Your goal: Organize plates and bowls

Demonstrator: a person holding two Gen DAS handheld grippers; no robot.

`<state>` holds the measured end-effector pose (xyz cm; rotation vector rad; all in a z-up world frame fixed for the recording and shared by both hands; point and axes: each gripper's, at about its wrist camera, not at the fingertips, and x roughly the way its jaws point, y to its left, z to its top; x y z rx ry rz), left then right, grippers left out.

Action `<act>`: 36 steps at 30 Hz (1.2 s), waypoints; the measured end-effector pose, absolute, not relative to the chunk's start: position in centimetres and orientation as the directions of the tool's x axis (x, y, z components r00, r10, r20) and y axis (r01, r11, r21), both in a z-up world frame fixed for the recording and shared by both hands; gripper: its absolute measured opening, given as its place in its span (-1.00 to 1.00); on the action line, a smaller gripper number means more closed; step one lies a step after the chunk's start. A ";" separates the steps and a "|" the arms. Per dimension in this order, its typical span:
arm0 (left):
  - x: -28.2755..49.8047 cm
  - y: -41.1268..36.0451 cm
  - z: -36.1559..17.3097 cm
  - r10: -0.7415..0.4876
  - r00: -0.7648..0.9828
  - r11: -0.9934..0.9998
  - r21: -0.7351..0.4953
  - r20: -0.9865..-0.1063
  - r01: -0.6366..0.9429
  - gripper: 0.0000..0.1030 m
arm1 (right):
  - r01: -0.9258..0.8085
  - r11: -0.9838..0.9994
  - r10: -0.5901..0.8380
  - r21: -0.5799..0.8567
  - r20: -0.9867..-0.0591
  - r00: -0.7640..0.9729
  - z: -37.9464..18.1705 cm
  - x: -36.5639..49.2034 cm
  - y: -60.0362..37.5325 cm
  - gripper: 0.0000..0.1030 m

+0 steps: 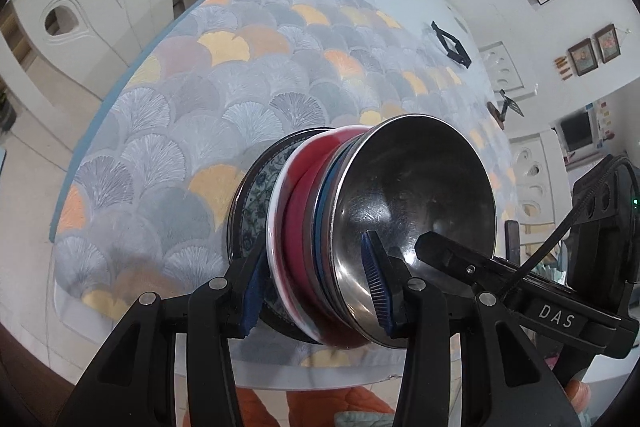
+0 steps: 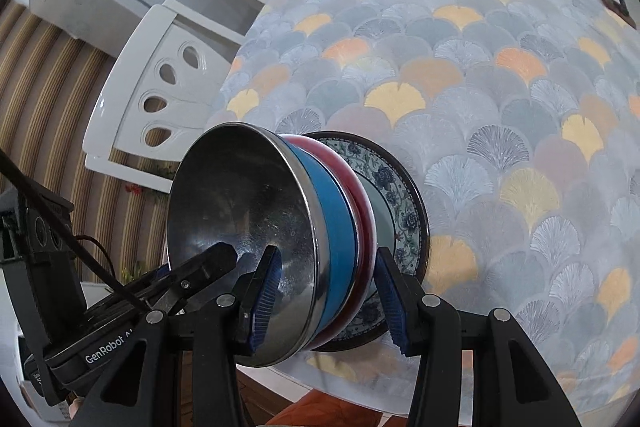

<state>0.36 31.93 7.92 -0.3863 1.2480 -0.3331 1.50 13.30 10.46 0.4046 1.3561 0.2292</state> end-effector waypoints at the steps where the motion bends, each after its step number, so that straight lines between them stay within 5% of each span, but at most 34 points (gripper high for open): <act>1: 0.5 32.0 7.9 -0.453 0.283 0.886 -0.463 -0.845 0.037 -0.21 | 0.078 0.908 0.388 0.411 -0.898 0.207 10.5 1.5 13.2 -0.09; 15: 0.4 32.8 9.1 -0.486 0.271 0.873 -0.474 -0.831 0.114 -0.03 | 0.145 0.885 0.408 0.442 -0.887 0.214 11.3 0.8 12.4 -0.09; 19: -0.1 33.7 10.4 -0.465 0.302 0.885 -0.450 -0.833 0.122 -0.03 | 0.160 0.873 0.415 0.460 -0.875 0.250 12.9 0.5 11.4 0.09; 29: -1.5 32.4 19.6 -0.365 0.512 0.930 -0.280 -0.778 0.238 -0.02 | 0.133 0.866 0.422 0.482 -0.847 0.322 17.9 -0.8 10.8 0.19; 33: -2.0 29.5 23.1 -0.345 0.601 0.935 -0.207 -0.721 0.289 0.29 | 0.117 0.889 0.380 0.443 -0.855 0.353 19.5 -1.7 9.7 0.30; 36: -2.6 26.7 24.8 -0.366 0.632 0.925 -0.190 -0.684 0.330 0.33 | 0.128 0.887 0.374 0.444 -0.853 0.364 20.0 -2.6 8.1 0.43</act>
